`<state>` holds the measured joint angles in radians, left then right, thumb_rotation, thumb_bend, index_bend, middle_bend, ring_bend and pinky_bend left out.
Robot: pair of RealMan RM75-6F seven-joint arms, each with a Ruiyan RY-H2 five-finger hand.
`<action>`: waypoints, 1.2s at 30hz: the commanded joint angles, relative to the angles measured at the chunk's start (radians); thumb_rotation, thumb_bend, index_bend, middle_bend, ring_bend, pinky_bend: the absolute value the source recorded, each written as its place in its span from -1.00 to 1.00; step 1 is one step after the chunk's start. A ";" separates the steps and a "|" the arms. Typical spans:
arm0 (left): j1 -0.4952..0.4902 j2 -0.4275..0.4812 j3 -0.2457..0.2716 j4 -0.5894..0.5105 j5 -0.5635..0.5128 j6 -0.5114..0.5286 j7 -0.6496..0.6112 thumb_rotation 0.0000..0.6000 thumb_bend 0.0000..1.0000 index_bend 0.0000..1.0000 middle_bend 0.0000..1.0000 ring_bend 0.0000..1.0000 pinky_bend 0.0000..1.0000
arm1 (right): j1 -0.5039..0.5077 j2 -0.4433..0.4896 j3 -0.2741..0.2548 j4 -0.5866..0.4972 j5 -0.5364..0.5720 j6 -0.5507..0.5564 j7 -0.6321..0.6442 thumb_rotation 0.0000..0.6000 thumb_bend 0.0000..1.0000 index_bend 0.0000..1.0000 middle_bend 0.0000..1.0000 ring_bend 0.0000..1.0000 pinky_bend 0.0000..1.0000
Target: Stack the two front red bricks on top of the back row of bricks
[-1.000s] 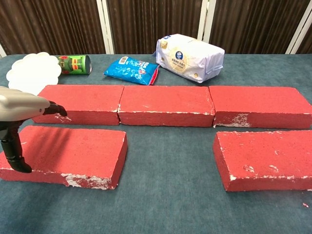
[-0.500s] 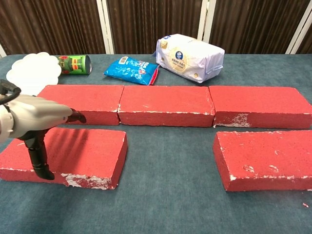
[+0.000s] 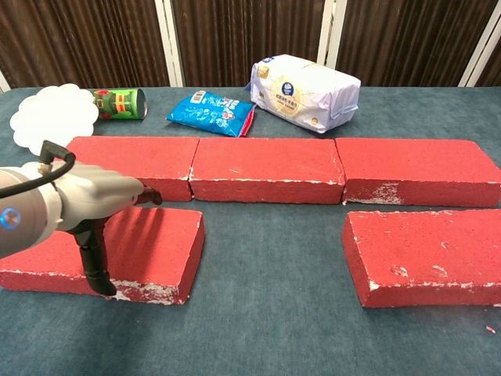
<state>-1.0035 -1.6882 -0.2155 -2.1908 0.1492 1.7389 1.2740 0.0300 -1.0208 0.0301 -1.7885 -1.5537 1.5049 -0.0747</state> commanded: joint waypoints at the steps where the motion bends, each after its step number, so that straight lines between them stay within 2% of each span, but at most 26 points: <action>1: -0.002 -0.002 -0.005 0.004 -0.002 -0.002 0.003 1.00 -1.00 -1.00 -1.00 -1.00 -0.90 | 0.001 0.000 -0.001 -0.001 0.000 -0.003 -0.002 1.00 -1.00 -0.69 -1.00 -0.98 -1.00; 18: 0.000 0.024 -0.029 0.074 -0.050 -0.068 0.007 1.00 -1.00 -1.00 -1.00 -1.00 -0.89 | 0.002 -0.002 -0.003 -0.003 0.000 -0.005 -0.007 1.00 -1.00 -0.69 -1.00 -0.98 -1.00; 30: 0.017 0.055 -0.014 0.092 -0.058 -0.100 -0.010 1.00 -1.00 -1.00 -1.00 -1.00 -0.87 | 0.005 -0.005 -0.003 -0.006 0.003 -0.011 -0.016 1.00 -1.00 -0.69 -1.00 -0.98 -1.00; 36: 0.022 0.060 -0.001 0.098 -0.044 -0.105 -0.019 1.00 -1.00 -1.00 -1.00 -1.00 -0.79 | 0.005 -0.005 -0.004 -0.007 0.003 -0.010 -0.016 1.00 -1.00 -0.69 -1.00 -0.98 -1.00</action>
<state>-0.9822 -1.6287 -0.2175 -2.0936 0.1053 1.6345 1.2553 0.0345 -1.0259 0.0261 -1.7954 -1.5509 1.4950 -0.0904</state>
